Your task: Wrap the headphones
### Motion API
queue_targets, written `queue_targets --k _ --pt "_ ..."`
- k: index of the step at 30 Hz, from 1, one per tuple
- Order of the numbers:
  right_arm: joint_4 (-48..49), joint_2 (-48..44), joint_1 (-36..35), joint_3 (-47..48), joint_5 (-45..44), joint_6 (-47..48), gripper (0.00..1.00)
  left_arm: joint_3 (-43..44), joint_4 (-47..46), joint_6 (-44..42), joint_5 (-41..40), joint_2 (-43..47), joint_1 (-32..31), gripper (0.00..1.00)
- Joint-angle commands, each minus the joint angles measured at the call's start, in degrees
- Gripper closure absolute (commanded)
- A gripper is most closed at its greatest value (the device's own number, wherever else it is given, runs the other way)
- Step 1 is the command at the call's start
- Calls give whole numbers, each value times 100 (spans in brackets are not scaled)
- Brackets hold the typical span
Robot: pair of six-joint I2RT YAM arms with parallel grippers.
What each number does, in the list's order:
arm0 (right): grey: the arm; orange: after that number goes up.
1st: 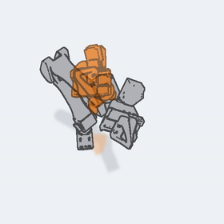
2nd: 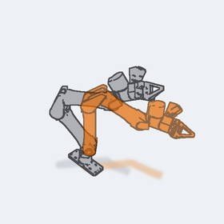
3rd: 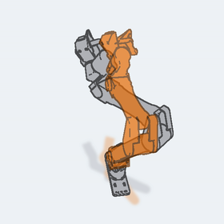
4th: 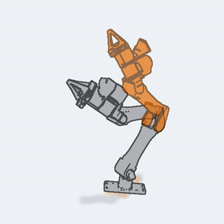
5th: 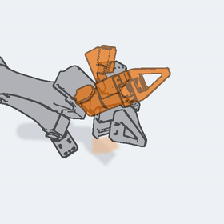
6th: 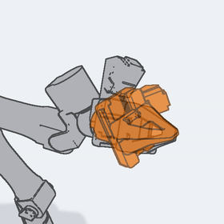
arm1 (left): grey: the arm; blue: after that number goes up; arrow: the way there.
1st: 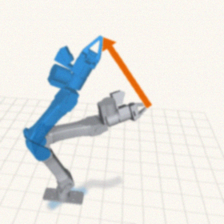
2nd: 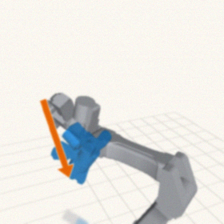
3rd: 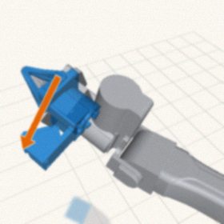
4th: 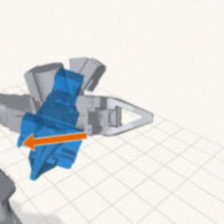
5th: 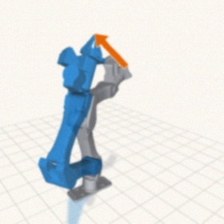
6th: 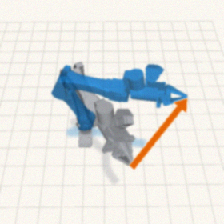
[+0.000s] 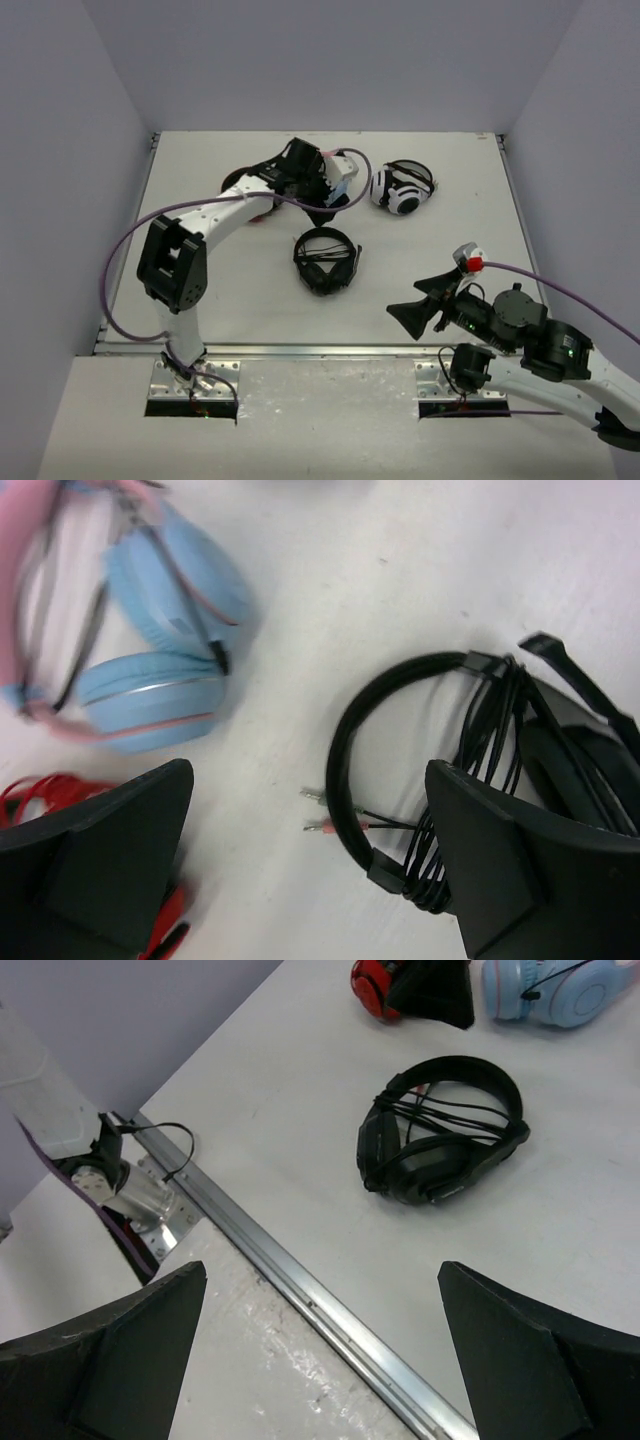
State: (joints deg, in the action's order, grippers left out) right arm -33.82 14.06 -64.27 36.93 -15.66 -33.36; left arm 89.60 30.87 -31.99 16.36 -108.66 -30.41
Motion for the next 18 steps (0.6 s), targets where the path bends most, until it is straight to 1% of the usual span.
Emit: queue_targets --k 1,2,3,4,5,6,7,8,9,10,11,15,18 --pt "-176 219 -24 394 -743 348 1 -47 -625 1446 -1298 1239 -26 0" --pt "-343 324 -24 499 -1050 357 1 -205 -800 1876 -1789 1547 9 0" --pt "-753 621 -15 543 -1740 296 1 -406 -1063 2402 -3030 2307 35 0" --pt "-1044 806 -24 622 -2226 156 1 -957 -1127 3713 -3782 2741 96 0" --pt "-1709 1000 -24 858 -2692 -315 1 -1197 -1032 4422 -4607 3145 141 0" --pt "-2037 1193 -24 999 -3419 -572 1 -1426 -474 4986 -5381 3941 202 0" --pt "-2371 1526 -15 1140 -3696 -783 1 -1941 -303 5288 -5476 4358 290 0" --pt "-2897 1660 -24 1402 -3907 -1125 1 -2216 -84 5317 -5555 4736 290 0" --pt "-3084 1765 -15 1509 -4127 -1224 1 -2515 -12 5352 -5669 5515 290 0" --pt "-3286 1888 -24 1624 -4216 -1277 1 -3118 6 5474 -5801 5905 290 0" --pt "-3332 1915 -24 1633 -4261 -1286 1 -3394 -20 5510 -6020 6605 290 0" --pt "-3140 1889 -15 1336 -4402 -1226 1 -4169 7 5493 -6355 7734 290 0" --pt "-3078 1916 -24 1168 -4393 -1347 1 -4547 -108 5449 -6487 8158 290 0"
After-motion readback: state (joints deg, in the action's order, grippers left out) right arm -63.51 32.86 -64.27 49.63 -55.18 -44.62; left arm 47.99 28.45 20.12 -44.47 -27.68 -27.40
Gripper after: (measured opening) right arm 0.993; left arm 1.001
